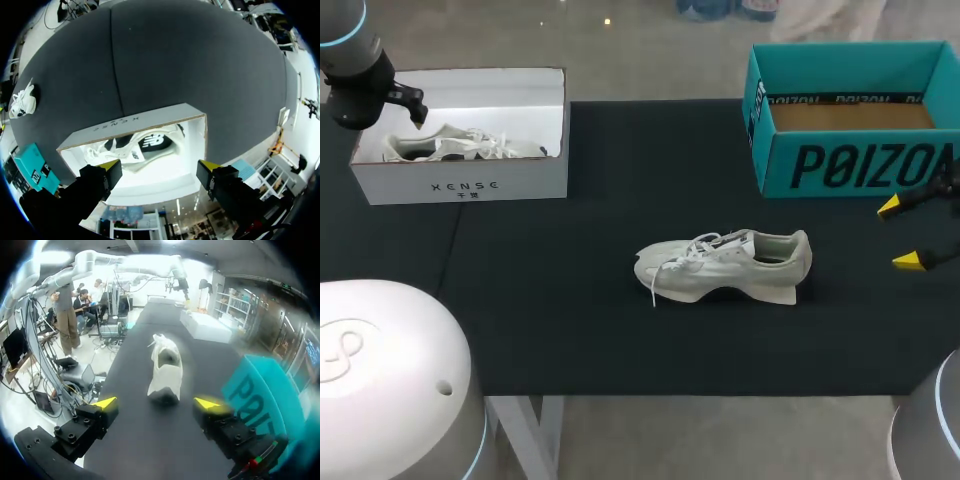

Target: Take the shoe out of the shoebox, open the shoe tongue, remove and reinsert the insole, then place the shoe into the shoebox

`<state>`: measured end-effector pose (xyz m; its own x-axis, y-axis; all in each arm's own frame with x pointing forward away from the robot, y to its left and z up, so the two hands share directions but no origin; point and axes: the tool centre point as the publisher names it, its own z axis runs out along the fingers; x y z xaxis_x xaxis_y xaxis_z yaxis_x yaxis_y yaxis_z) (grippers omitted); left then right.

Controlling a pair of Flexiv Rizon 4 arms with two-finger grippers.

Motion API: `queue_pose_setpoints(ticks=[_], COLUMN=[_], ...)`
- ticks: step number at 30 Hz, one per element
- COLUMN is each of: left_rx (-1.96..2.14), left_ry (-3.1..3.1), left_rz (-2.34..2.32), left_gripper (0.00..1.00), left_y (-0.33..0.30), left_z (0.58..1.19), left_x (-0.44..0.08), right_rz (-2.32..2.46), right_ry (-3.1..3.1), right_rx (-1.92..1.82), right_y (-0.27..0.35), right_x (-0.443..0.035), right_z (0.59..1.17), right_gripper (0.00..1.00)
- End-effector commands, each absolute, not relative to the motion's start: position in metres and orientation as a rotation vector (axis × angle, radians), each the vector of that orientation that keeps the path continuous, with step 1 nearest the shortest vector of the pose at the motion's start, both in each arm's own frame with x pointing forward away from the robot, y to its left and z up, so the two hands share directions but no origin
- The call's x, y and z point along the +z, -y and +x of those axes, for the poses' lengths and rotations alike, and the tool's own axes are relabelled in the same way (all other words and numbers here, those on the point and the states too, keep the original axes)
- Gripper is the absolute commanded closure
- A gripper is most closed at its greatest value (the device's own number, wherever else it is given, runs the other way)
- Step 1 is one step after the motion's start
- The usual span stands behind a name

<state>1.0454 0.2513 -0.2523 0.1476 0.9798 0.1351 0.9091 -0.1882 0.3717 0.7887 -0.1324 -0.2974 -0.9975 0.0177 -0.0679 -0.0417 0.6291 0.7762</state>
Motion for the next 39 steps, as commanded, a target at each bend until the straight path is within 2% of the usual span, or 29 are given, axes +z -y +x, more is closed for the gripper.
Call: queue_pose_setpoints(ticks=[1,22,39], left_rx=[0.518,0.518,0.518], left_ry=[-1.858,-1.858,-1.858], left_rz=[2.218,2.218,2.218], left_gripper=[0.0,0.0,0.0], left_y=[-0.251,-0.251,-0.251], left_z=[1.046,1.046,1.046], left_x=[-0.252,-0.252,-0.252], right_rz=[-0.024,-0.05,0.016], right_ry=[-2.77,-2.659,-2.587], right_rx=[1.388,1.609,1.669], right_y=[0.134,0.124,0.085], right_x=[-0.313,-0.371,-0.396], right_z=[0.804,0.808,0.805], right_gripper=[0.0,0.0,0.0])
